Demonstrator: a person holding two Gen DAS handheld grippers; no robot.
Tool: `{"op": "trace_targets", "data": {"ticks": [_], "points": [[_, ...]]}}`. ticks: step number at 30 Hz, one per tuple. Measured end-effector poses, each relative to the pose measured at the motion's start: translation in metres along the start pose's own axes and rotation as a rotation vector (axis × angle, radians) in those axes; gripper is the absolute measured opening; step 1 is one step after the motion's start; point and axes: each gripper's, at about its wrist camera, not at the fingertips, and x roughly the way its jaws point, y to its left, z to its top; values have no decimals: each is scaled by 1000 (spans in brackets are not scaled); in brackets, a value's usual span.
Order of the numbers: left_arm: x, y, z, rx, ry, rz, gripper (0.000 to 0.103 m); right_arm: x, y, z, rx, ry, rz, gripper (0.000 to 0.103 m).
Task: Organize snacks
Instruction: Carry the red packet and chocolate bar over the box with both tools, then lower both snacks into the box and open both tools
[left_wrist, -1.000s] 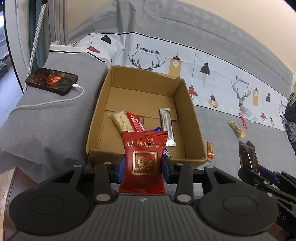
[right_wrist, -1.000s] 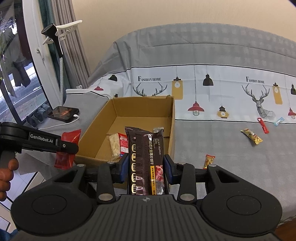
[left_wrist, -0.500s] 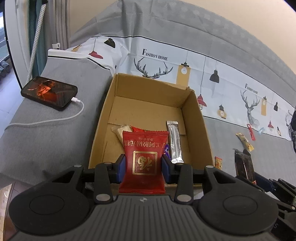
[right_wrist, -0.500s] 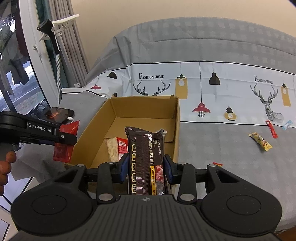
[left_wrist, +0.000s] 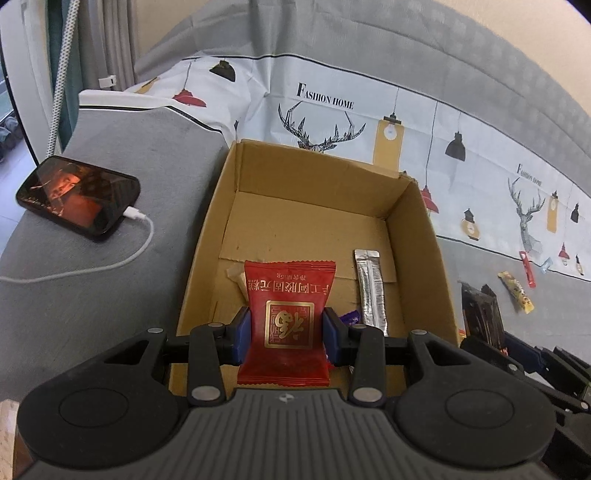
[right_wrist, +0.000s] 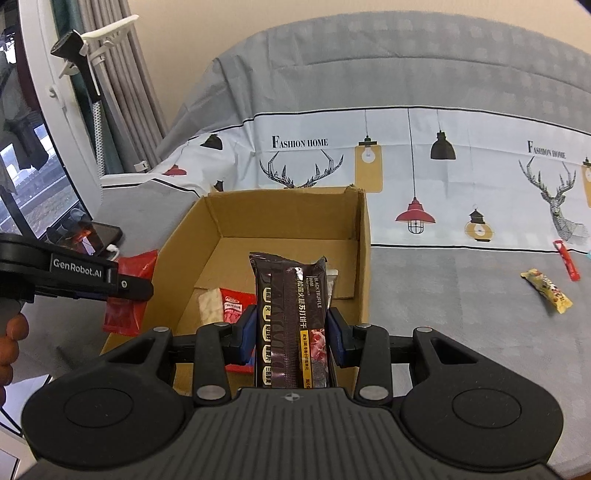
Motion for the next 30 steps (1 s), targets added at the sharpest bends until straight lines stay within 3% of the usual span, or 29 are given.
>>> {"op": "trace_targets", "data": {"ticks": [15,27,28,30], "points": [[59,2,8,14,83,26,44,61,-2,10,0,65,-1,41],[79,4,10,29,108,53,46,79,-7,8,11,94,-4,41],[80,4,11,36,107,53,49,80,-8,9,20,95,-4,42],[78,4,14,42,89,67,71,81,-9,11,56,88,-12,45]]}}
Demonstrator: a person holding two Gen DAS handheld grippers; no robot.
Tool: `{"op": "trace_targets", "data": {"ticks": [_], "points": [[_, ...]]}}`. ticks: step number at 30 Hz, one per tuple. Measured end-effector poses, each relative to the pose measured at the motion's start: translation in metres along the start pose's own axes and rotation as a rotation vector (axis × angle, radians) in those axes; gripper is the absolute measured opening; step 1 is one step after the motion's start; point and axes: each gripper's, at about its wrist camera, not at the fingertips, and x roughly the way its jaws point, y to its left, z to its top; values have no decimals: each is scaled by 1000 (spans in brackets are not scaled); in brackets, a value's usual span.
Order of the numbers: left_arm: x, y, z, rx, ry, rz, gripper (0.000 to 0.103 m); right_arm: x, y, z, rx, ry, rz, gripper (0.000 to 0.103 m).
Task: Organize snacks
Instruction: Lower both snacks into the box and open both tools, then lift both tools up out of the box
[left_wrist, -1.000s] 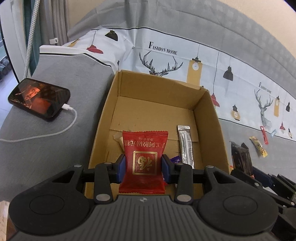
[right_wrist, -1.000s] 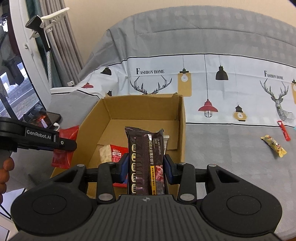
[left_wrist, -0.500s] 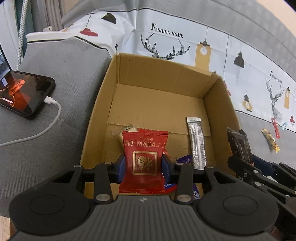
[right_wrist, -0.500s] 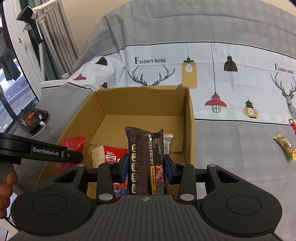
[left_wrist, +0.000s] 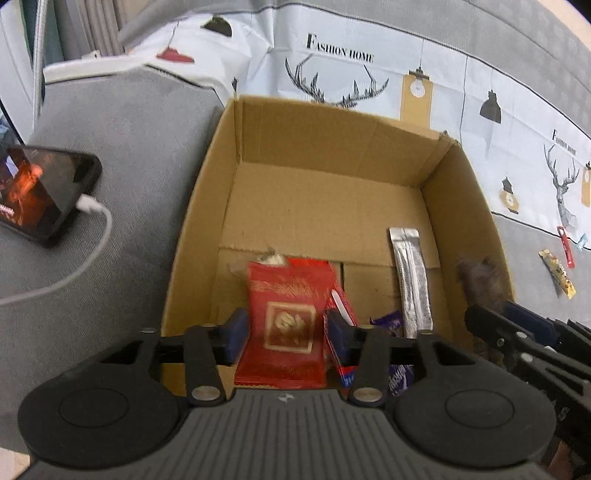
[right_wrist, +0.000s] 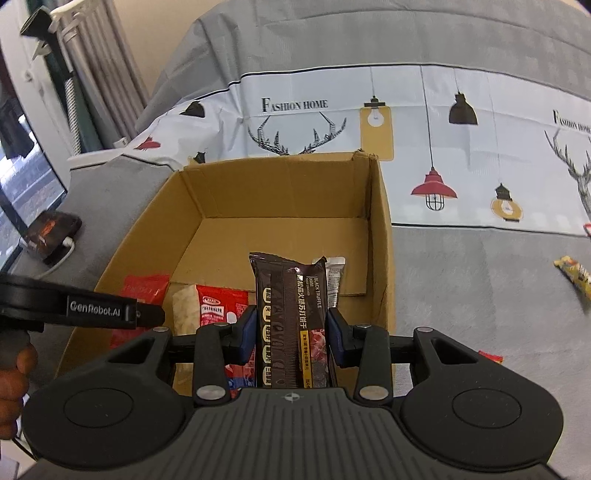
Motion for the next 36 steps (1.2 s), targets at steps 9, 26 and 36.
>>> {"op": "trace_targets", "data": {"ticks": [9,26,36], "points": [[-22,4,-20,-8,-5,51,103,-33,2,-8,21,-4,-4,88],[-113,-3,-111,-13,-28,62,103,-144,28,-78,-75,-71,-37,97],[-151,-15,-144,24,-95,63,103,-188,31,-99,-99,-139,-51,99]]}}
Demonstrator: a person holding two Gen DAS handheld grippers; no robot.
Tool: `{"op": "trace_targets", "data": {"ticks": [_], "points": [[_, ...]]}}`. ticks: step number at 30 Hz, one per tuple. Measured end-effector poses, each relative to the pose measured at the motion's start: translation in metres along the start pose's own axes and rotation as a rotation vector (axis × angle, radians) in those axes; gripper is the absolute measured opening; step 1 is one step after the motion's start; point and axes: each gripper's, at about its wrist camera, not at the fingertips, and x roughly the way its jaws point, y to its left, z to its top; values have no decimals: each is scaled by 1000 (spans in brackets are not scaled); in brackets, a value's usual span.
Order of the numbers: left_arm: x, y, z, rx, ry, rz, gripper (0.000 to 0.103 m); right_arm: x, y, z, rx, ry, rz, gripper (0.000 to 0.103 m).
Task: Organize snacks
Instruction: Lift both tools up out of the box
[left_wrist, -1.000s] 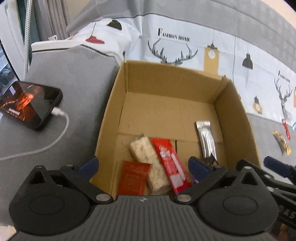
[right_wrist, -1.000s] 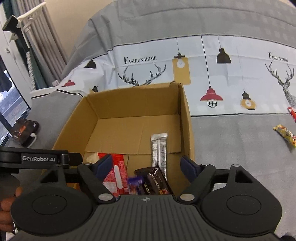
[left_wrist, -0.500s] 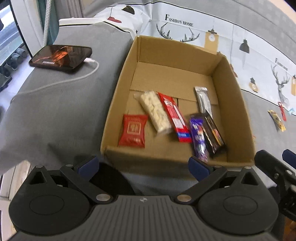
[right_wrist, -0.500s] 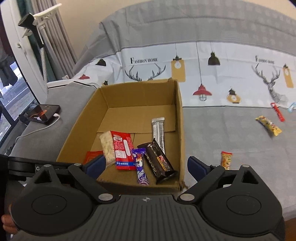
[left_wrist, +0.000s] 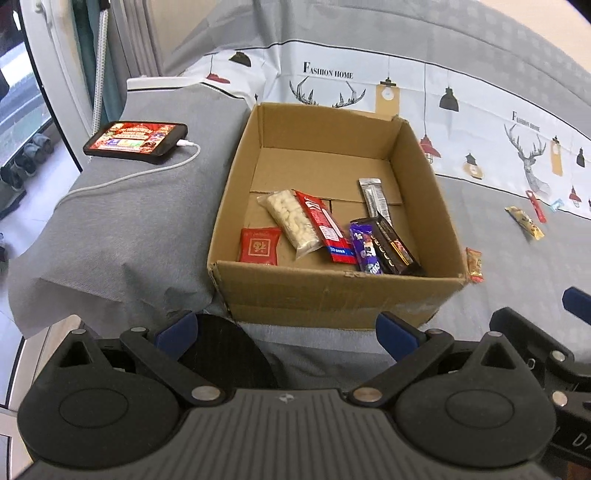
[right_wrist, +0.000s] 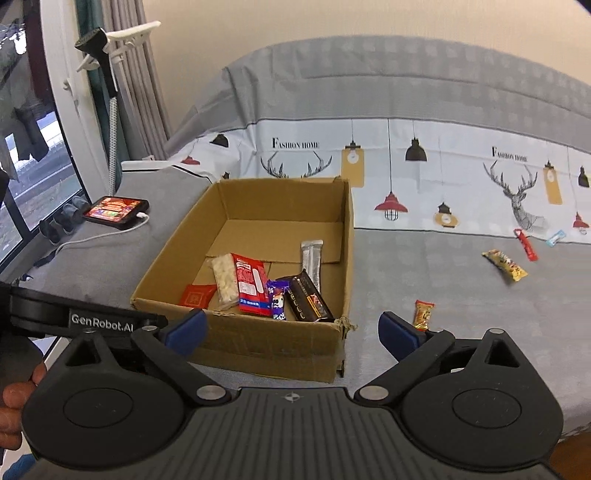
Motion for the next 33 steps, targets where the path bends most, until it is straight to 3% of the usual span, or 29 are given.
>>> {"op": "trace_targets", "data": {"ticks": [18,33], "points": [[-24,-10,-12,29,-22,8,103,-31,-2,-6,0,-72,16,101],[-20,-43,-11,124,-3,37,103,-33,-37,-18,94,-63,26,101]]}}
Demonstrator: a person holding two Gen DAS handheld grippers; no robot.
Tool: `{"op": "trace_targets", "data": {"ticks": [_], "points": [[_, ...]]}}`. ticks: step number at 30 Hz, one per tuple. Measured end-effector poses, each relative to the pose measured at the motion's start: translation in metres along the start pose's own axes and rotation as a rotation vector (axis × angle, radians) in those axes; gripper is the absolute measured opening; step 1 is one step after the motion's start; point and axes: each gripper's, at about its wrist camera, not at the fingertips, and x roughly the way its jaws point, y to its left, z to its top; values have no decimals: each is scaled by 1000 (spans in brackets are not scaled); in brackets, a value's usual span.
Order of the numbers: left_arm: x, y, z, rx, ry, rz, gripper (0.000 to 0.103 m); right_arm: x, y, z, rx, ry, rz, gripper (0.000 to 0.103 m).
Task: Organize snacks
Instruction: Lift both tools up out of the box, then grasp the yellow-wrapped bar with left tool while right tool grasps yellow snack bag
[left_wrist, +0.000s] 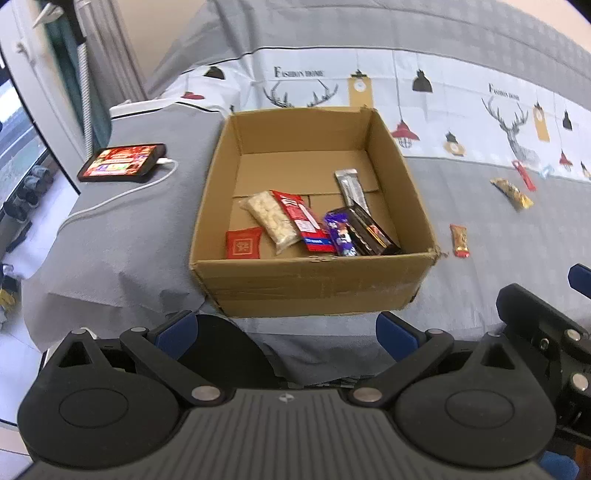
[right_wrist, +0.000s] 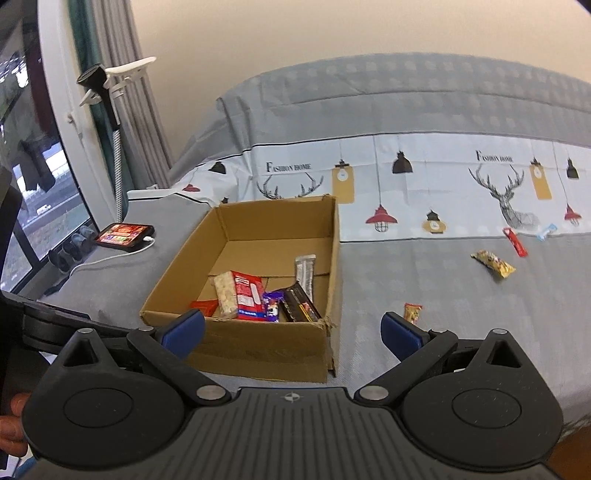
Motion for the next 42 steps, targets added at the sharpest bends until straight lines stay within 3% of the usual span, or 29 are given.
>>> {"op": "trace_targets", "data": {"ticks": [12,18,23,28,32,42], "points": [[23,-57,20,108,74,-3,103,7,-68,-12,171,36,-48,101],[41,-101,41,178,117,-49,103,10,-118,-16,282,58,-111,101],[63,-147,69,234,131,-81,103,12,-168,-12,324,30,-220,101],[96,-193,97,257,174,-130,103,24,-225,-2,333,6,-341,101],[133,-228,112,292,195,-119,103,44,-267,12,341,-17,-406,101],[248,-276,132,279,332,-78,103,151,-339,47,233,6,-414,101]]}}
